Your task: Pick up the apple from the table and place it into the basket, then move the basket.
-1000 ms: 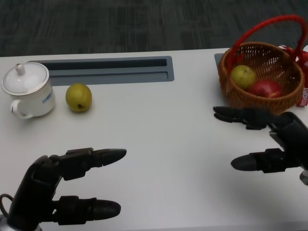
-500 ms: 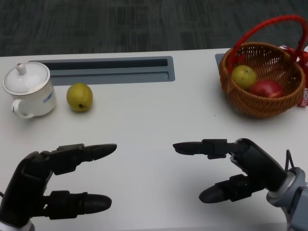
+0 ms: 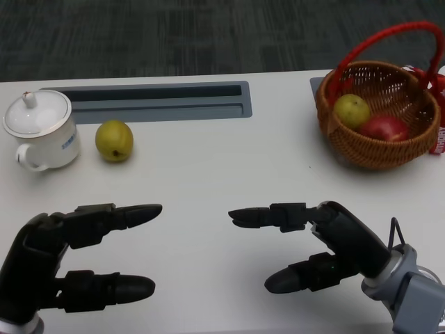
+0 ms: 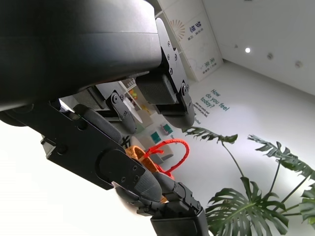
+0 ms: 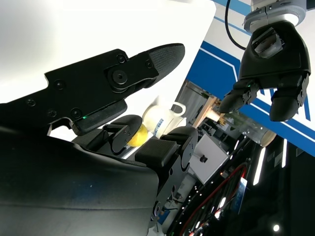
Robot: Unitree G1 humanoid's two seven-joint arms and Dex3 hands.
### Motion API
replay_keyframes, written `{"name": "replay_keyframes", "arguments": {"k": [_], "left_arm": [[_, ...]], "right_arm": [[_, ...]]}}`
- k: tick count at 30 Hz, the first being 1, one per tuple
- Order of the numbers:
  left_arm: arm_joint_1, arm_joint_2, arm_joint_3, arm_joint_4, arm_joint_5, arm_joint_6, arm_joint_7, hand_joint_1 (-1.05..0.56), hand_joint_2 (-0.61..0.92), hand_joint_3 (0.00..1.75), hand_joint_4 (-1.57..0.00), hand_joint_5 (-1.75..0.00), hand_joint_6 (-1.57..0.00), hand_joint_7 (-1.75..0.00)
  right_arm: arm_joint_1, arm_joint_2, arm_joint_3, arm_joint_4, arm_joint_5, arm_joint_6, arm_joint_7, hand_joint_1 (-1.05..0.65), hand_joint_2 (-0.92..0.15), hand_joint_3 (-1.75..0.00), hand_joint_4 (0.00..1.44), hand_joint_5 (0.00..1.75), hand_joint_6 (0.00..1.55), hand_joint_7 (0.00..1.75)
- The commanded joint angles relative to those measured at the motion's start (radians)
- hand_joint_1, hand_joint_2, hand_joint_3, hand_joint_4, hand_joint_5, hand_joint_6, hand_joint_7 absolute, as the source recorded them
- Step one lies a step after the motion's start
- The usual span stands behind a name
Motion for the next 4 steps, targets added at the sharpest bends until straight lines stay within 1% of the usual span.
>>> {"name": "replay_keyframes", "arguments": {"k": [1, 4], "left_arm": [[0.015, 0.019, 0.012, -0.009, -0.009, 0.007, -0.011, -0.45, 0.69, 0.00, -0.98, -0.02, -0.88, -0.02], [0.014, 0.018, 0.011, -0.008, -0.010, 0.007, -0.013, -0.45, 0.69, 0.00, -0.98, -0.02, -0.88, -0.02]], "right_arm": [[-0.015, -0.011, -0.006, 0.008, -0.003, -0.016, -0.015, -0.33, -0.76, 0.00, 0.76, 0.00, 0.68, 0.00], [-0.015, -0.013, -0.006, 0.009, -0.003, -0.020, -0.020, -0.33, -0.76, 0.00, 0.76, 0.00, 0.68, 0.00]]}}
